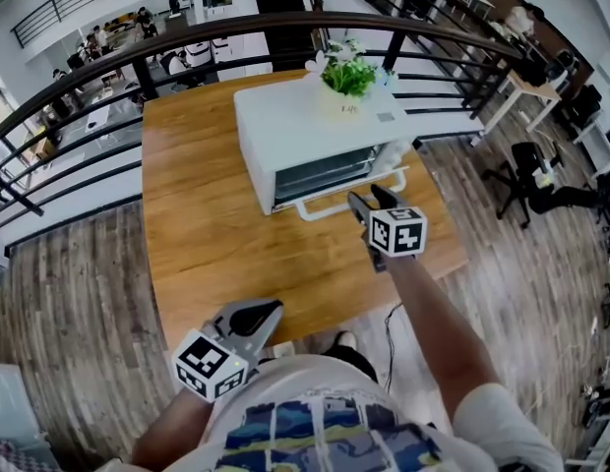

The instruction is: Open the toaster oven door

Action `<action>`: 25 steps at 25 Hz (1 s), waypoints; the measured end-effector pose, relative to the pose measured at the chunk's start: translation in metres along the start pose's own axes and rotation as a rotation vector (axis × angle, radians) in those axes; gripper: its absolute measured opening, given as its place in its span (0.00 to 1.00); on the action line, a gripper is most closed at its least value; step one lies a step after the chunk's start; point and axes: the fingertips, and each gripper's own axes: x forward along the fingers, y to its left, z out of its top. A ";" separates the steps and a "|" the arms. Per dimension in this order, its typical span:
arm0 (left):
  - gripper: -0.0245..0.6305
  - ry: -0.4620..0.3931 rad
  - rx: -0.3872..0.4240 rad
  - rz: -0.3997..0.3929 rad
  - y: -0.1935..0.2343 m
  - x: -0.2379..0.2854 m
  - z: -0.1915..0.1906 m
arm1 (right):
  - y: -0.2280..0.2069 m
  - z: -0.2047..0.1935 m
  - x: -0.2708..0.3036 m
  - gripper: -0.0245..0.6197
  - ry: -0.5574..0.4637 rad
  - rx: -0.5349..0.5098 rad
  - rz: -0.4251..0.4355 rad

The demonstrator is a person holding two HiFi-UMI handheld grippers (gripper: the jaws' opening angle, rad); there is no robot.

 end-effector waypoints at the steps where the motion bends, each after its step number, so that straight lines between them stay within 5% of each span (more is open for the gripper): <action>1: 0.04 0.001 0.001 0.000 0.000 -0.001 -0.001 | 0.000 0.000 -0.001 0.40 -0.003 -0.001 -0.001; 25: 0.04 0.006 0.009 -0.006 -0.012 -0.002 -0.004 | -0.001 -0.033 -0.018 0.38 0.023 -0.003 0.001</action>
